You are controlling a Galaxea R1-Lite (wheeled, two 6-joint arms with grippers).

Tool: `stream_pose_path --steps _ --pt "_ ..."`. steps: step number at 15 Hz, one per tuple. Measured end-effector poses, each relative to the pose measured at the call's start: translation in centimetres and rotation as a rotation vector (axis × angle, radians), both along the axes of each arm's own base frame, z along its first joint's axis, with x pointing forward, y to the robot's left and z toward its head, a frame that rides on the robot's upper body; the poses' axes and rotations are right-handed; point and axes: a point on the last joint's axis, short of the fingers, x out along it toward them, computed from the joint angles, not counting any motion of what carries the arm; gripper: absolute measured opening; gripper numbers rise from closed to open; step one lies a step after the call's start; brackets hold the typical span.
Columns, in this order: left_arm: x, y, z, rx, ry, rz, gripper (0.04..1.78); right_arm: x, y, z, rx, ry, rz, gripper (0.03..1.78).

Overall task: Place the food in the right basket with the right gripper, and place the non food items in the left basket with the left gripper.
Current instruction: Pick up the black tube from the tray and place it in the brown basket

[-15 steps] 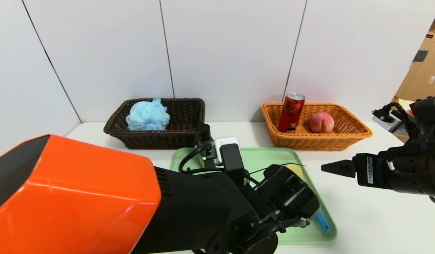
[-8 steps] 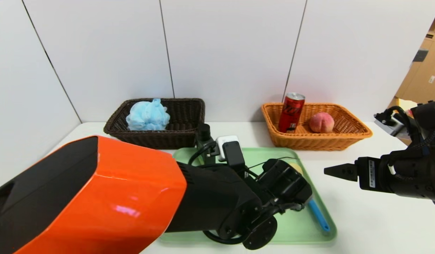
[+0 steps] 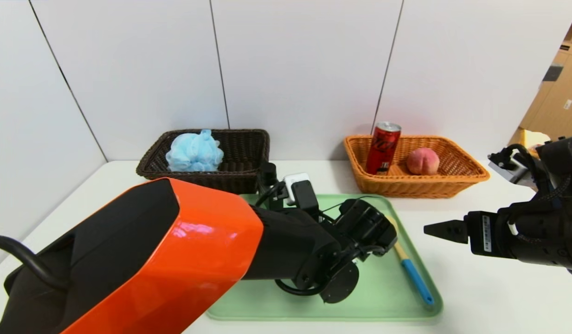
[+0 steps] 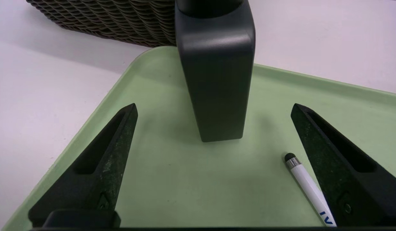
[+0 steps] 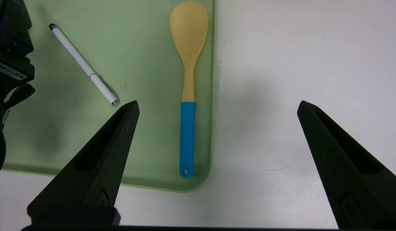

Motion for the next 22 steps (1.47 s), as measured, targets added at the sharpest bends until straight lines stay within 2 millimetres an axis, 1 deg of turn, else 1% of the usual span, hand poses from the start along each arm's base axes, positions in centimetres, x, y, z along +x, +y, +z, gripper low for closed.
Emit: stream_pose_path --steps 5,8,10,15,22 --pt "1.0 0.3 -1.0 0.013 0.008 0.024 1.69 -0.1 0.0 -0.4 -0.003 0.012 0.002 1.70" --pt "1.6 0.9 -1.6 0.037 0.026 0.040 1.69 0.0 0.2 -0.7 0.006 -0.021 0.010 1.70" --pt "1.7 0.9 -1.8 0.044 0.031 0.042 1.69 0.1 0.2 -0.9 0.011 -0.040 0.012 1.70" --pt "1.9 0.9 -2.0 0.058 0.046 0.034 1.69 -0.1 0.2 -1.2 0.007 -0.031 0.014 1.70" --pt "2.6 1.1 -1.6 0.059 0.066 0.024 1.69 -0.2 0.2 -1.2 0.008 -0.034 0.014 1.70"
